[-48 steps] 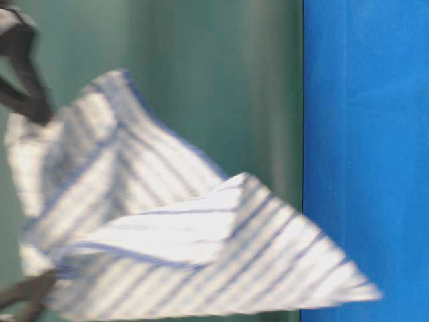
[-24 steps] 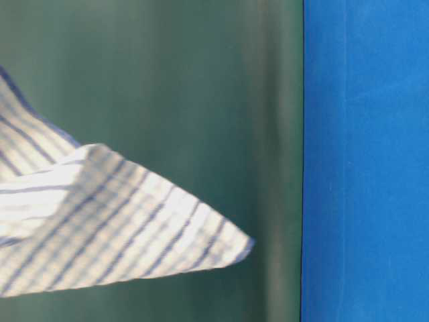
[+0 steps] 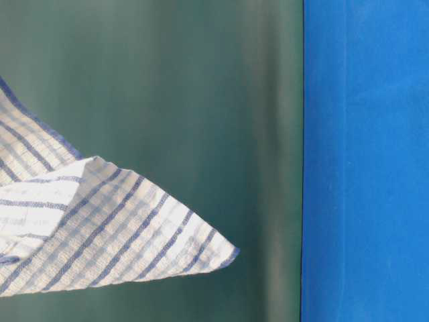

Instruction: Lift the towel with both arms.

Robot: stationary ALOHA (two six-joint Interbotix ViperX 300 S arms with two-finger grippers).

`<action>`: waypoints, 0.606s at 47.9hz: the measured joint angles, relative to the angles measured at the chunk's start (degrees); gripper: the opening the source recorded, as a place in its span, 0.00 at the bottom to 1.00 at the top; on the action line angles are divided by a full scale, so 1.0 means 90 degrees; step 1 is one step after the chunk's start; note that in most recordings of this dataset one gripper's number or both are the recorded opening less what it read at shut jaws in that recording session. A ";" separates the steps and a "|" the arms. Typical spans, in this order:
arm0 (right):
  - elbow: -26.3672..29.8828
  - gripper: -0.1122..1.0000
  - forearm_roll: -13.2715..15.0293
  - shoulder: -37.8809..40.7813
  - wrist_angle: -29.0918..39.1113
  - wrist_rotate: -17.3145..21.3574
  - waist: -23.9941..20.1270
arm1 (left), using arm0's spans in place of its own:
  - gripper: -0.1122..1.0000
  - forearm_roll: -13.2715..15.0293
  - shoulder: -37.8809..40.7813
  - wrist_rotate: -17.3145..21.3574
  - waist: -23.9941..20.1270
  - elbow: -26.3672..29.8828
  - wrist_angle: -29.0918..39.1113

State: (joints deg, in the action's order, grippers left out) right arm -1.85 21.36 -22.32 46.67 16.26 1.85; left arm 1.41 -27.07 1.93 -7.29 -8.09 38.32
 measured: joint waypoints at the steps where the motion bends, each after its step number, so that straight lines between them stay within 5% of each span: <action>1: 0.0000 0.12 0.0000 0.0000 0.0000 -0.0029 0.0000 | 0.15 0.0000 -0.0010 0.0010 0.0000 0.0000 0.0000; 7: 0.0000 0.12 -0.0029 0.0000 0.0000 -0.0342 -0.0068 | 0.18 0.0000 -0.0010 0.0010 0.0000 0.0000 -0.0010; 11: 0.0000 0.13 -0.0029 0.0000 0.0010 -0.0508 -0.0156 | 0.35 0.0000 -0.0029 0.0000 0.0000 0.0000 0.0000; 22: 0.0000 0.68 0.0010 0.0000 0.0361 -0.0586 -0.0176 | 0.91 0.0000 -0.0273 -0.0049 0.0000 -0.0273 -0.0020; 29: -0.0010 0.68 0.0029 0.0000 0.0479 -0.0547 -0.0176 | 0.94 0.0000 -0.0439 -0.0107 0.0029 -0.0566 -0.0098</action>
State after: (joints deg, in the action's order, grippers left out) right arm -1.93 21.62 -22.32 50.98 11.34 0.26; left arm 1.41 -31.03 0.97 -7.03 -13.18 37.44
